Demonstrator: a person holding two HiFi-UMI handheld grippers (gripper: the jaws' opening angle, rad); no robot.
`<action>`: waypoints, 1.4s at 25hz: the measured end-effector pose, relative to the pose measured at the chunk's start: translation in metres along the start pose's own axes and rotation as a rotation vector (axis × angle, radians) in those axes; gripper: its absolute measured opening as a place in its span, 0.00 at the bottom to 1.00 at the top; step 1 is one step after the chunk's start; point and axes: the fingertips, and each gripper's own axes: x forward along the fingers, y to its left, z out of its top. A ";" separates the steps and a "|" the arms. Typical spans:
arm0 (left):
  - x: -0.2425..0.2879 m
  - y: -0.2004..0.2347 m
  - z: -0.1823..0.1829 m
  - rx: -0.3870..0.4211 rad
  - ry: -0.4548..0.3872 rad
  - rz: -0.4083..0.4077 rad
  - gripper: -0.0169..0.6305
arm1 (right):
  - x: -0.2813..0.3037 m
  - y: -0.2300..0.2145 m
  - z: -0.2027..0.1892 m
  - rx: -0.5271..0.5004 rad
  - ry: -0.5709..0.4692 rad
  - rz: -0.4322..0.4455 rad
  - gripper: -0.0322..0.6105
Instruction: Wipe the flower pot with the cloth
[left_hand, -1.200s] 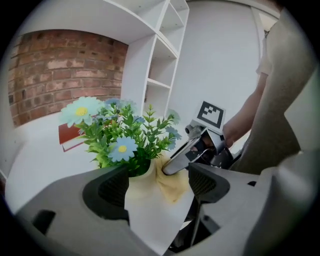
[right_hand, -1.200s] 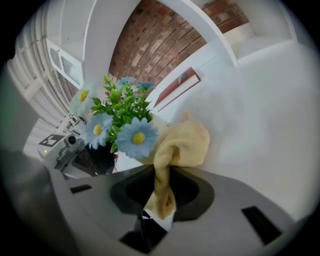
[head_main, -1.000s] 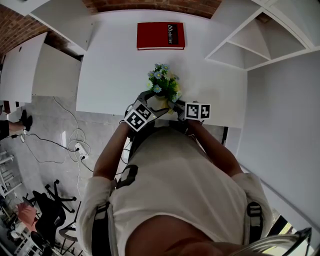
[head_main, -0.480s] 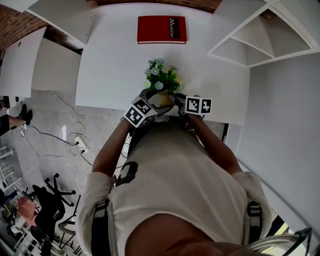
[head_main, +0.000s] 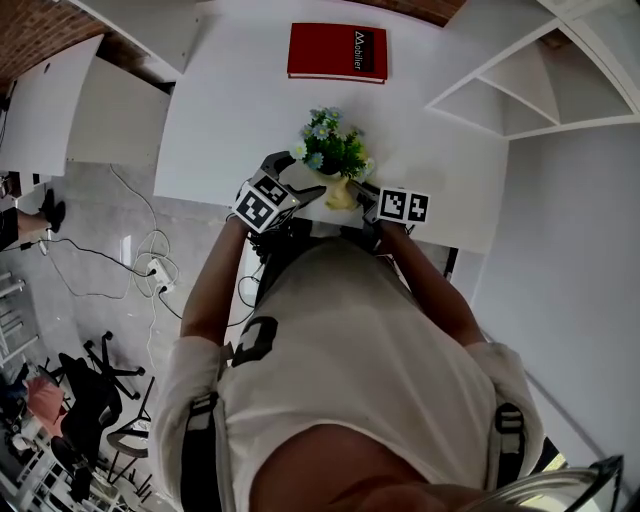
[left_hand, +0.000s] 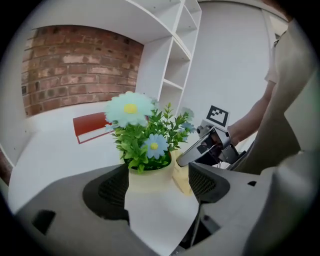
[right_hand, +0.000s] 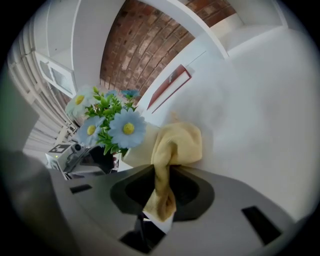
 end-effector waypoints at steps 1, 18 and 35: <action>0.004 0.000 -0.001 0.010 0.004 0.005 0.58 | -0.001 0.003 0.001 -0.004 0.001 -0.001 0.20; 0.015 -0.040 -0.009 -0.020 -0.037 -0.014 0.58 | -0.001 0.006 0.000 0.003 -0.007 -0.001 0.20; 0.016 -0.012 -0.018 -0.027 0.026 0.059 0.58 | -0.019 0.057 0.021 -0.043 -0.042 0.107 0.20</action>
